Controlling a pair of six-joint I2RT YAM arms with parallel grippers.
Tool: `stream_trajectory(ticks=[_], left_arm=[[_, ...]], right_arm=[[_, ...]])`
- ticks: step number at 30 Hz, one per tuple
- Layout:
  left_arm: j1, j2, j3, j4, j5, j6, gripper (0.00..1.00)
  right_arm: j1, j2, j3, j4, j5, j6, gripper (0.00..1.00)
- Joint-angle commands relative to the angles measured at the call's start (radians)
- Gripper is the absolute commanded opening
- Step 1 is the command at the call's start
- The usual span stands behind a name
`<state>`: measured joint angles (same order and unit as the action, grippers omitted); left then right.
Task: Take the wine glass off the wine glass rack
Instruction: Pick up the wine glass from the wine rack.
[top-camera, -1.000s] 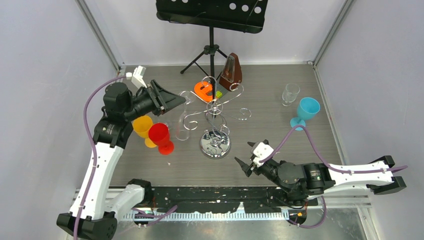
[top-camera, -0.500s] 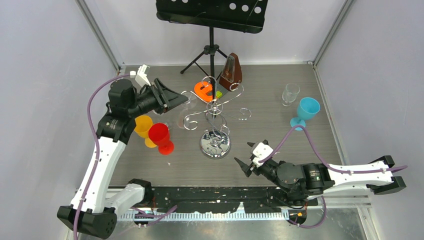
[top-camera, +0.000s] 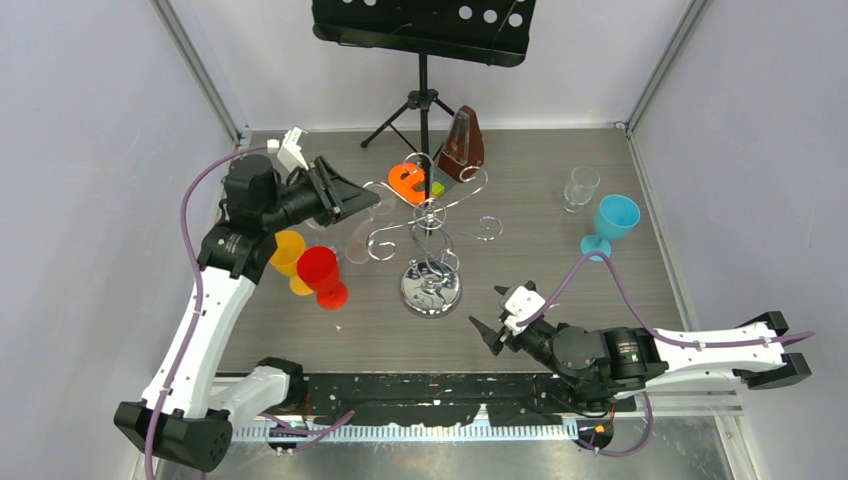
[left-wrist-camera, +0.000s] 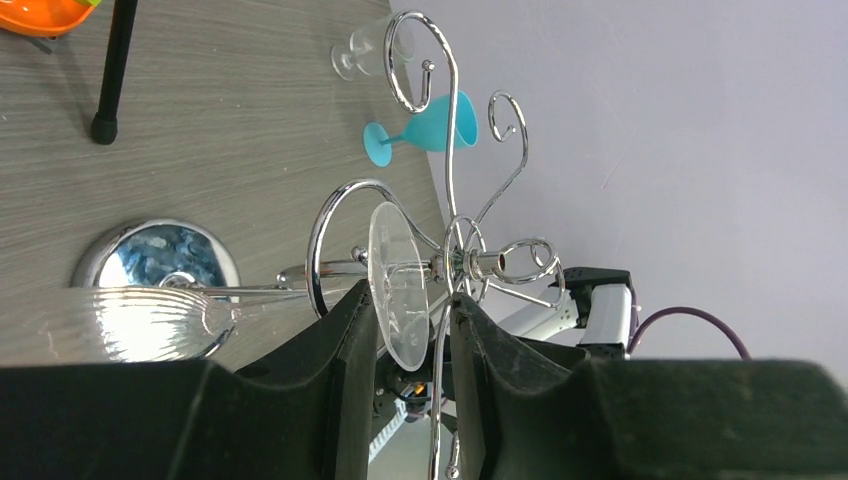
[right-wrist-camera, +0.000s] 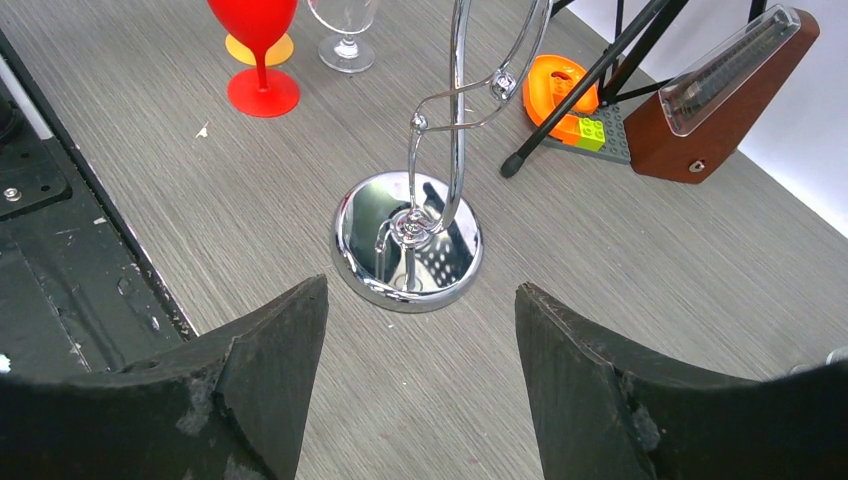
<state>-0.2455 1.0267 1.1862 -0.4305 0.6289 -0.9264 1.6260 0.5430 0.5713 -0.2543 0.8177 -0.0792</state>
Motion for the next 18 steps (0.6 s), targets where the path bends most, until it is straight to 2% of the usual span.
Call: stream_trajectory(ticks=[1, 4, 8, 12, 13, 18], left_arm=[[-0.013, 0.009, 0.046, 0.019, 0.002, 0.030, 0.30], [-0.018, 0.014, 0.047, 0.015, 0.001, 0.038, 0.27], [-0.020, 0.017, 0.055, 0.010, 0.001, 0.043, 0.12], [-0.020, 0.020, 0.066, -0.001, 0.002, 0.048, 0.05], [-0.020, 0.020, 0.069, -0.003, 0.003, 0.049, 0.00], [-0.020, 0.020, 0.084, -0.016, 0.009, 0.060, 0.00]], right_arm=[[0.003, -0.015, -0.003, 0.046, 0.014, 0.016, 0.75], [0.003, -0.019, -0.006, 0.046, 0.015, 0.016, 0.75], [0.003, -0.015, -0.007, 0.046, 0.014, 0.016, 0.75], [0.003, -0.013, -0.004, 0.046, 0.014, 0.011, 0.75], [0.003, -0.013, -0.004, 0.046, 0.014, 0.010, 0.75], [0.004, -0.010, 0.000, 0.047, 0.018, 0.007, 0.75]])
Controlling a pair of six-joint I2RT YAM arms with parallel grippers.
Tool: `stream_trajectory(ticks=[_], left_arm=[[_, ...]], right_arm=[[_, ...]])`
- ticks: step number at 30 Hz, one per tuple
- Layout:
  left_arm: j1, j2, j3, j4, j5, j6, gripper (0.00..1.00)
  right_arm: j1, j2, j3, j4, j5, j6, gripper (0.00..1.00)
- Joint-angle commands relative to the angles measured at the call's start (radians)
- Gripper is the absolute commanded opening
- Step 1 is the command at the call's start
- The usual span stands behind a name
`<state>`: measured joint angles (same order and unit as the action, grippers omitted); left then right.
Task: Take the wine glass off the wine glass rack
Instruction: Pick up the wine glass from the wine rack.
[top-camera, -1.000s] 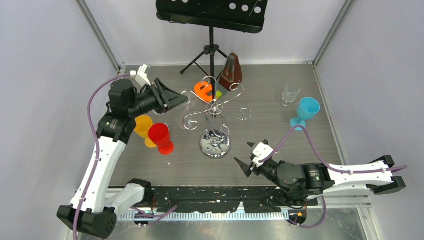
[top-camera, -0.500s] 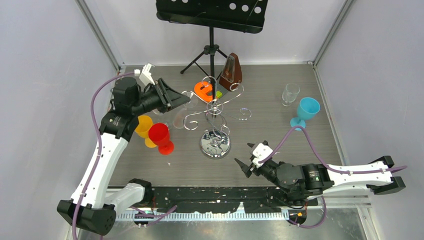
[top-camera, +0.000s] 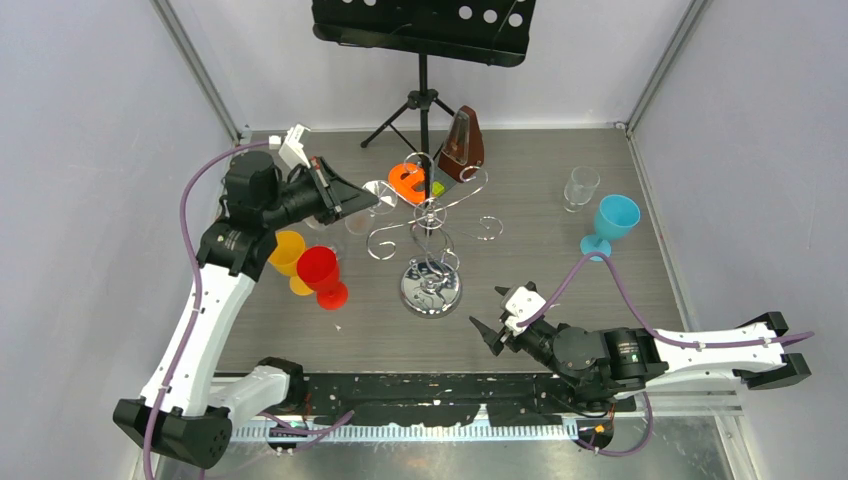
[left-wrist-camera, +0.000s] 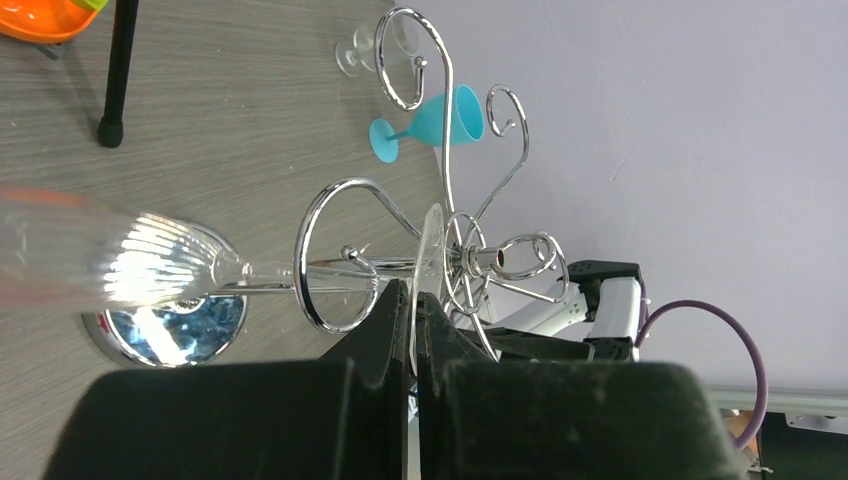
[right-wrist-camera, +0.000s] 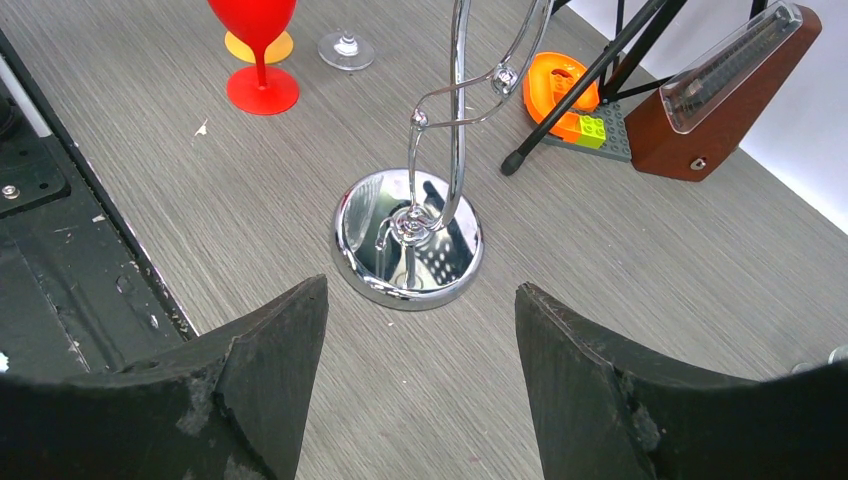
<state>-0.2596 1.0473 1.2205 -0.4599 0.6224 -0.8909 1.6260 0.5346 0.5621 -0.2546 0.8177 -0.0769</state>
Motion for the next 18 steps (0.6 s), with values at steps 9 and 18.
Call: stream_trajectory(ticks=[9, 18], left_arm=[[-0.006, -0.011, 0.115, -0.091, -0.038, 0.100, 0.00], [-0.006, 0.027, 0.181, -0.128, -0.055, 0.141, 0.00]], right_arm=[[0.003, 0.009, 0.020, 0.047, 0.017, -0.003, 0.75], [0.003, 0.006, 0.016, 0.045, 0.020, -0.005, 0.75]])
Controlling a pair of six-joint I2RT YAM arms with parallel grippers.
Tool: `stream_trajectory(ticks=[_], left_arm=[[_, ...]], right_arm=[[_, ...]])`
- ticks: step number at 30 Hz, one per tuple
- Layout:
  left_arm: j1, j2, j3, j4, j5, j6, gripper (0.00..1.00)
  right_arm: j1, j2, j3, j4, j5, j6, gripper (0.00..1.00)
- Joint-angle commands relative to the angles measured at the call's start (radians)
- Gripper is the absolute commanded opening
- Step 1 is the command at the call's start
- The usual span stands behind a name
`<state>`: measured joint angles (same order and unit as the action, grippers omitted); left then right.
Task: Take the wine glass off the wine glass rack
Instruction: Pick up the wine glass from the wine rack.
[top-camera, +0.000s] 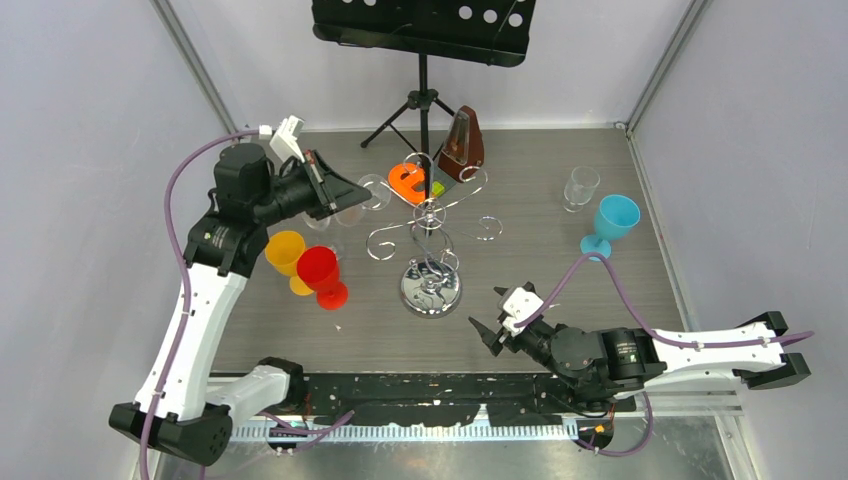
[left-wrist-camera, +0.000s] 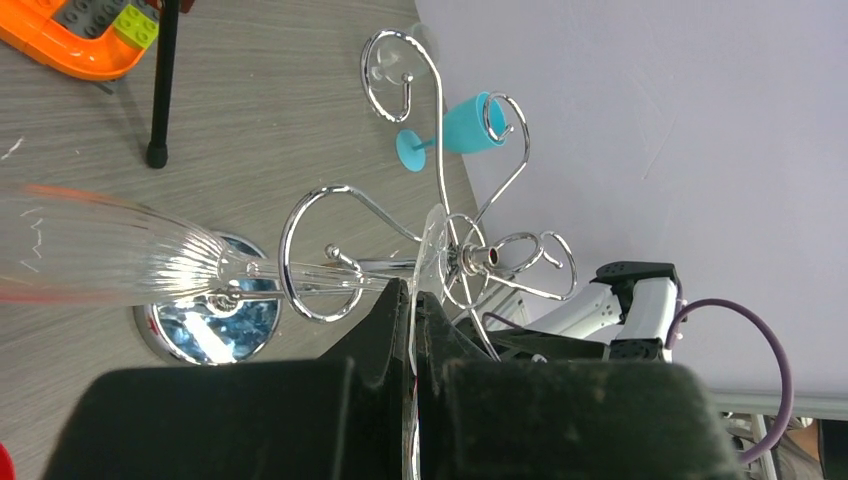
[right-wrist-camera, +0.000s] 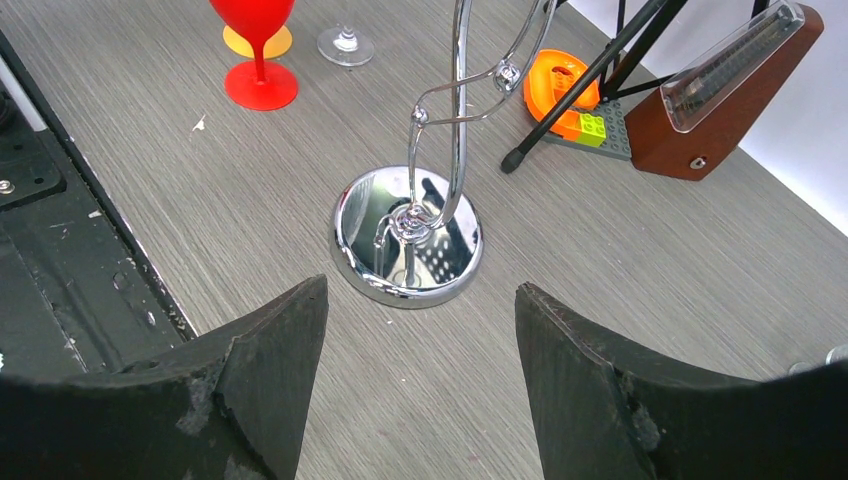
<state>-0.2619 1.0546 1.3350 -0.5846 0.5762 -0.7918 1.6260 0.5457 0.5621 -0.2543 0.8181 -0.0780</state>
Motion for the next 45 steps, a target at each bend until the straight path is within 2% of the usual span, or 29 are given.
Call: stream_trajectory(ticks=[1, 11, 20, 45], left_arm=[[-0.003, 0.028, 0.077, -0.006, -0.009, 0.045, 0.00], [-0.006, 0.095, 0.121, 0.021, 0.061, 0.050, 0.00], [-0.066, 0.131, 0.163, -0.001, 0.097, 0.116, 0.00], [-0.078, -0.038, 0.025, -0.080, 0.095, 0.179, 0.00]], right_arm=[[0.003, -0.011, 0.014, 0.046, 0.020, -0.005, 0.75], [0.004, -0.048, 0.009, 0.025, 0.030, -0.005, 0.75], [0.003, -0.059, 0.004, 0.018, 0.034, 0.003, 0.75], [0.003, 0.000, 0.071, 0.005, 0.031, 0.061, 0.75]])
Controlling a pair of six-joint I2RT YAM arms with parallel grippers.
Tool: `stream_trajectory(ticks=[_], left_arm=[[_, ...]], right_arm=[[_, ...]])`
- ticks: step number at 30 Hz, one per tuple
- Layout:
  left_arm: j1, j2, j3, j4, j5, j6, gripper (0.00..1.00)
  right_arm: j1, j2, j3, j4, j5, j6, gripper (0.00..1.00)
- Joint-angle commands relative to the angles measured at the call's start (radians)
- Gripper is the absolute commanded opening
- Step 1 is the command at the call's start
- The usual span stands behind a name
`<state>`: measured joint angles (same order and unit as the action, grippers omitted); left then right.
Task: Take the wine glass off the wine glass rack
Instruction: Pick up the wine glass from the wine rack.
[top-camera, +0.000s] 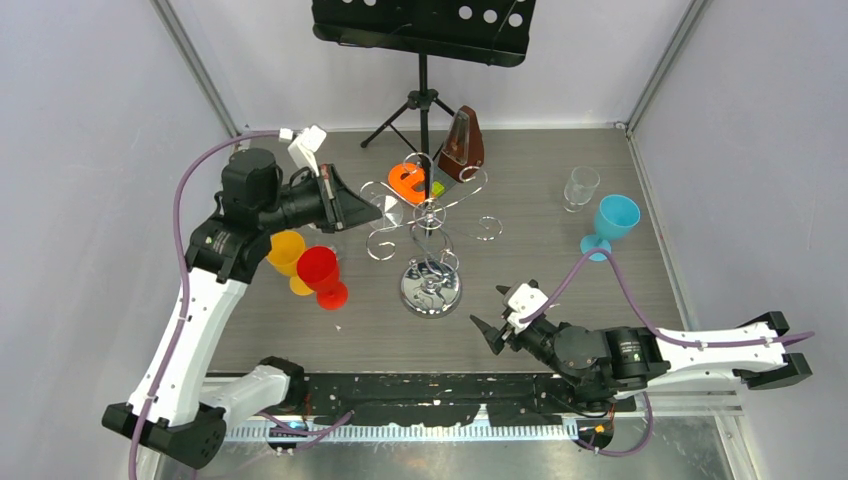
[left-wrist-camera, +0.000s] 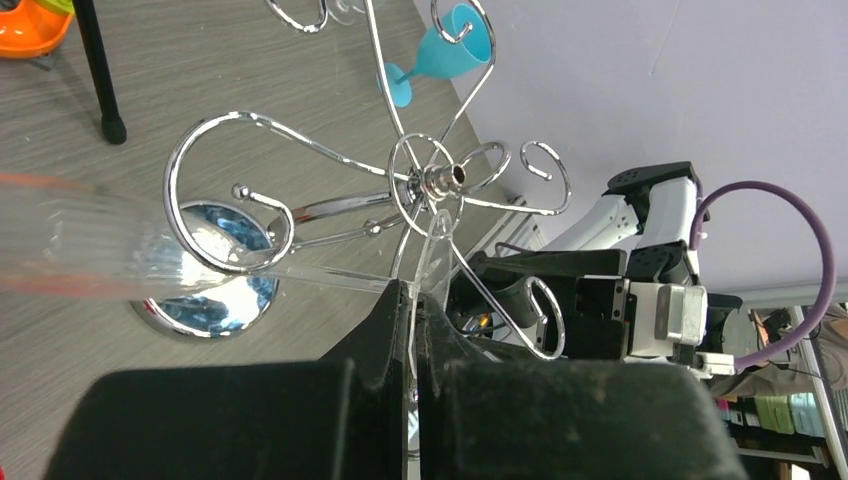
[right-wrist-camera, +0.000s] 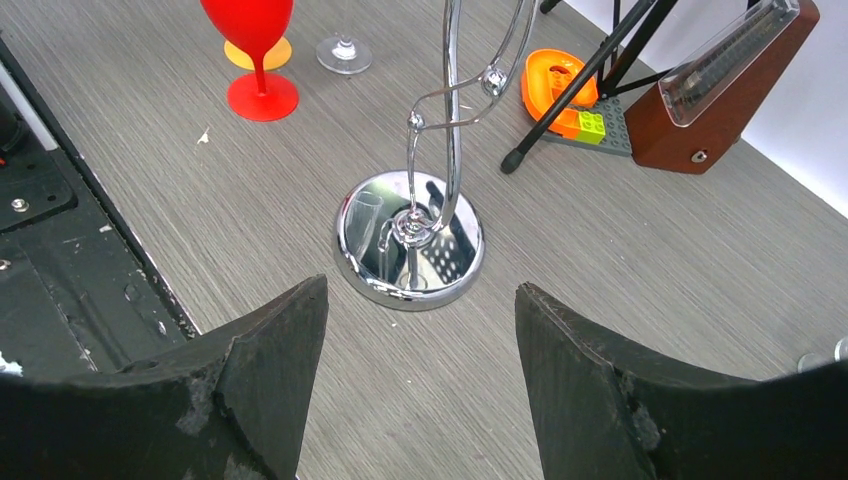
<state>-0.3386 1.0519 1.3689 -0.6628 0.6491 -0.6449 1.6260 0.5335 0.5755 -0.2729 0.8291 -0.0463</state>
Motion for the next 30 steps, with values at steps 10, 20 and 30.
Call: stream_trajectory(ticks=[10, 20, 30], left_arm=[[-0.001, -0.164, 0.039, -0.126, -0.204, 0.114, 0.00], [-0.002, -0.246, 0.040, -0.253, -0.165, 0.177, 0.00], [-0.116, -0.347, -0.014, -0.365, -0.138, 0.243, 0.00]], right_arm=[[0.004, 0.019, 0.110, 0.013, 0.004, 0.029, 0.76], [0.003, 0.066, 0.221, -0.099, 0.006, 0.114, 0.77], [0.003, 0.109, 0.353, -0.259, -0.019, 0.272, 0.77]])
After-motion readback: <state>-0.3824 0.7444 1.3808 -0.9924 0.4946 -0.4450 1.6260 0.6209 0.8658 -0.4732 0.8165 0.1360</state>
